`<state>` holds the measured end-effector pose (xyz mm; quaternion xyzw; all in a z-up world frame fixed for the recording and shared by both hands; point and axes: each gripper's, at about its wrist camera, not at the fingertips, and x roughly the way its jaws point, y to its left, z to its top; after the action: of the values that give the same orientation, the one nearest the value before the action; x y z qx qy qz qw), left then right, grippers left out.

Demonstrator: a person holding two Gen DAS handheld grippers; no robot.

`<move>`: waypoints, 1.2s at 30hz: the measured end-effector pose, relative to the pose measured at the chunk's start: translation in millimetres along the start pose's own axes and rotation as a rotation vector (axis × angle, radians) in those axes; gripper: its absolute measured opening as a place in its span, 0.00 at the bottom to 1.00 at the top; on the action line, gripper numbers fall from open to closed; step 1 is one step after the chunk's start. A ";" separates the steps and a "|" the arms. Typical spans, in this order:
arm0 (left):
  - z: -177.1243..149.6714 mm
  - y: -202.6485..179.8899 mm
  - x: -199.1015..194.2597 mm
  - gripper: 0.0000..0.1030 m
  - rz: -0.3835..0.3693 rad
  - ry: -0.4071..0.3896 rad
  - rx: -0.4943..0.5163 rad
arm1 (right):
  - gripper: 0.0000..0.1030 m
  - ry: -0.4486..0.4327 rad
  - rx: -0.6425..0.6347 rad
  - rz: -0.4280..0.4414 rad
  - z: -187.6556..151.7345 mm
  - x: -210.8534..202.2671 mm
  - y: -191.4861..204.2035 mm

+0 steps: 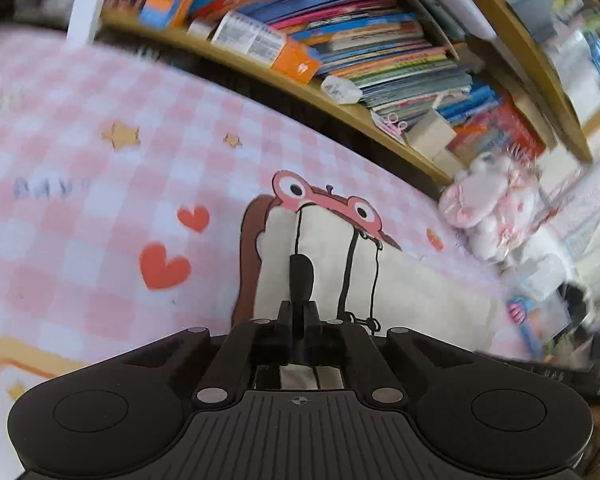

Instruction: Fold clothes

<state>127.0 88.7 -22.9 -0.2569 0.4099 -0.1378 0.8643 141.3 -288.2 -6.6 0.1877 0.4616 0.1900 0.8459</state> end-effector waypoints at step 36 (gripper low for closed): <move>-11.9 15.7 -18.9 0.38 0.062 -0.005 -0.047 | 0.47 -0.087 0.135 0.008 -19.0 -33.0 7.4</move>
<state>106.3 106.3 -25.9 -0.2644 0.4187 -0.1008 0.8629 107.5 -295.5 10.9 0.2544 0.4357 0.1535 0.8497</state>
